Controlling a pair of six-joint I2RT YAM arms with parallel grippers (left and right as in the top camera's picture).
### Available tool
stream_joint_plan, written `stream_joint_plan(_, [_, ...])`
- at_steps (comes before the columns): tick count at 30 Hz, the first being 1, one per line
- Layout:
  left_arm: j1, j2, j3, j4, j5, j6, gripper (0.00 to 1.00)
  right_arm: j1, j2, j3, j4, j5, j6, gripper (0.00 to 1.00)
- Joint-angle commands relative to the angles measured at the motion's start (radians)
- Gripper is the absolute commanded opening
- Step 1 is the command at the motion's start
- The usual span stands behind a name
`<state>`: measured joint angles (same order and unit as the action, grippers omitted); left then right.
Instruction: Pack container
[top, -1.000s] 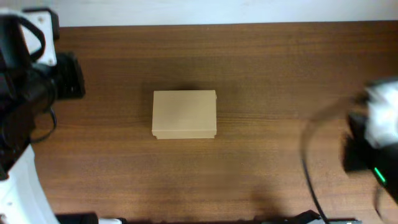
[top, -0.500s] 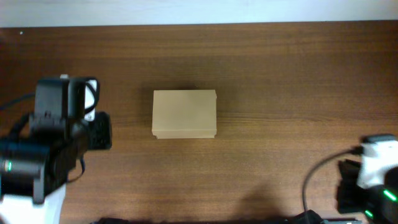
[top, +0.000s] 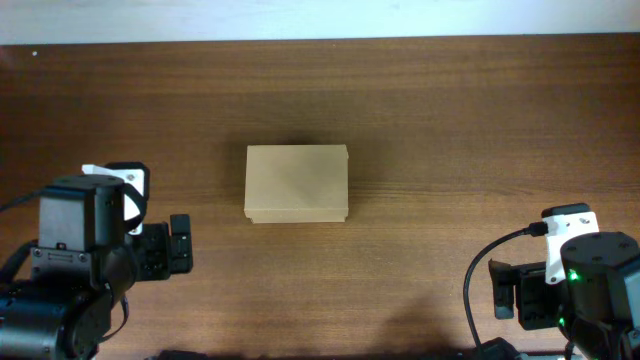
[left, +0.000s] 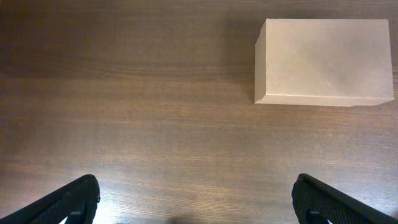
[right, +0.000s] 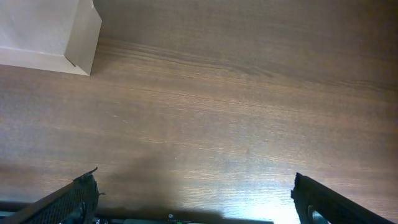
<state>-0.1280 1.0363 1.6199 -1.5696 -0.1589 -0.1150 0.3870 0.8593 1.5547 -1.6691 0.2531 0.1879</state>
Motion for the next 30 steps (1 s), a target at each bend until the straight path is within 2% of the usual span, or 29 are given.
stream_joint_plan(1, [-0.003, -0.002, -0.006, -0.002, -0.014, -0.004, 1.0, 0.005, 0.0, -0.003, 0.005, 0.005, 0.012, 0.99])
stream_joint_plan(8, [-0.003, -0.002, -0.006, -0.002, -0.014, -0.005, 1.0, 0.005, 0.0, -0.003, 0.004, 0.008, 0.006, 0.99])
stream_joint_plan(11, [-0.003, -0.002, -0.006, -0.002, -0.014, -0.004, 1.0, 0.005, 0.0, -0.003, -0.001, 0.127, -0.111, 0.99])
stream_joint_plan(14, [-0.003, -0.002, -0.006, -0.002, -0.014, -0.005, 0.99, 0.002, -0.01, -0.003, 0.0, 0.133, -0.128, 0.99])
stream_joint_plan(20, [-0.003, -0.002, -0.006, -0.002, -0.014, -0.004, 1.0, -0.113, -0.063, -0.03, 0.018, 0.138, -0.129, 0.99])
stream_joint_plan(22, [-0.003, -0.002, -0.006, -0.002, -0.014, -0.004, 1.0, -0.151, -0.11, -0.088, 0.145, 0.151, -0.129, 0.99])
stream_joint_plan(25, [-0.003, -0.002, -0.006, -0.002, -0.014, -0.005, 1.0, -0.199, -0.201, -0.232, 0.432, 0.15, -0.128, 0.99])
stream_joint_plan(30, [-0.003, -0.002, -0.006, -0.002, -0.014, -0.005, 1.0, -0.265, -0.396, -0.602, 0.93, 0.143, -0.128, 0.99])
